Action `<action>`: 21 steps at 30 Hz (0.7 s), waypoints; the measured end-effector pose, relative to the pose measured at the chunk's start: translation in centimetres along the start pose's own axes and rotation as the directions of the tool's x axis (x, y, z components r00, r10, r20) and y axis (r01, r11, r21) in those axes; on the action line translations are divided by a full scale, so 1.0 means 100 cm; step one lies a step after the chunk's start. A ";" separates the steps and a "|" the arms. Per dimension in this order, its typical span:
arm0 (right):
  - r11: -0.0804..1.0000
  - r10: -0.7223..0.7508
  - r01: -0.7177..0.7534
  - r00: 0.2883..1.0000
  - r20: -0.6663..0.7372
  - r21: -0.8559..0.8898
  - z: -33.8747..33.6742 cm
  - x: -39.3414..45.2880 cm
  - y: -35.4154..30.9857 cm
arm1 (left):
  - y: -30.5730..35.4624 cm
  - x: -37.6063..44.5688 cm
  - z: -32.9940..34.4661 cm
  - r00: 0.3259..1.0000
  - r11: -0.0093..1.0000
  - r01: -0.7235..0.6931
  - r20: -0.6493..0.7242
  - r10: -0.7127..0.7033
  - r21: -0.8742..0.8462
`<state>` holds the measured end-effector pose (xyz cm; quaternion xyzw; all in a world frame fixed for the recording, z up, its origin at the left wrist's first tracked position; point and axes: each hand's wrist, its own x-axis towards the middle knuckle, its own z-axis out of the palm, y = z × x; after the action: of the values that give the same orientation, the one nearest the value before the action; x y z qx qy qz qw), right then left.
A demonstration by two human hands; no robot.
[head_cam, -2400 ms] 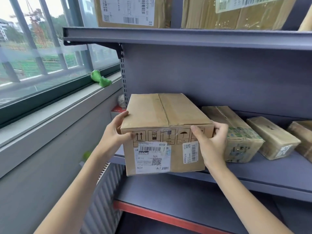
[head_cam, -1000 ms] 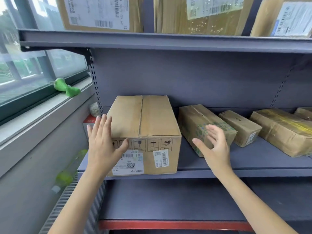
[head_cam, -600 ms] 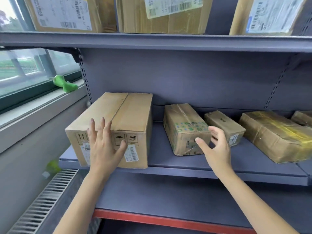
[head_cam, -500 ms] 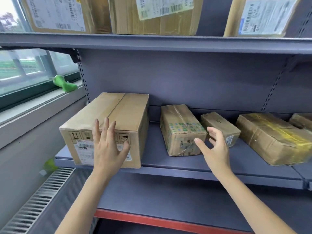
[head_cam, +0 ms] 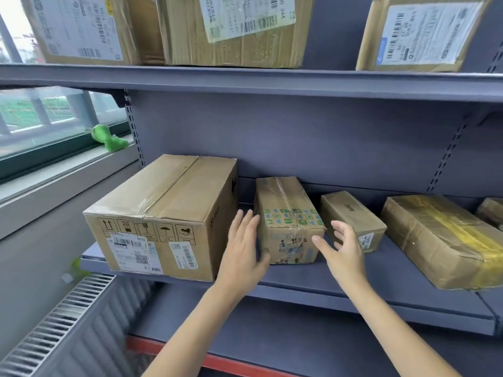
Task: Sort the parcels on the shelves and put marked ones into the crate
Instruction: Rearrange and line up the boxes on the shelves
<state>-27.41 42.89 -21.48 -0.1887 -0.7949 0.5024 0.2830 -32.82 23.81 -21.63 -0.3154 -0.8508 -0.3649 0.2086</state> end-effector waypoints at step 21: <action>0.987 0.116 -0.139 0.965 0.236 0.084 0.024 0.034 0.022 | -0.029 0.031 0.051 0.893 0.838 0.396 0.372 -0.255 -0.376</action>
<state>-31.52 44.15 -23.37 -0.1658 -0.7824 0.5772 0.1651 -37.66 27.27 -24.60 -0.2560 -0.8085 -0.5254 -0.0690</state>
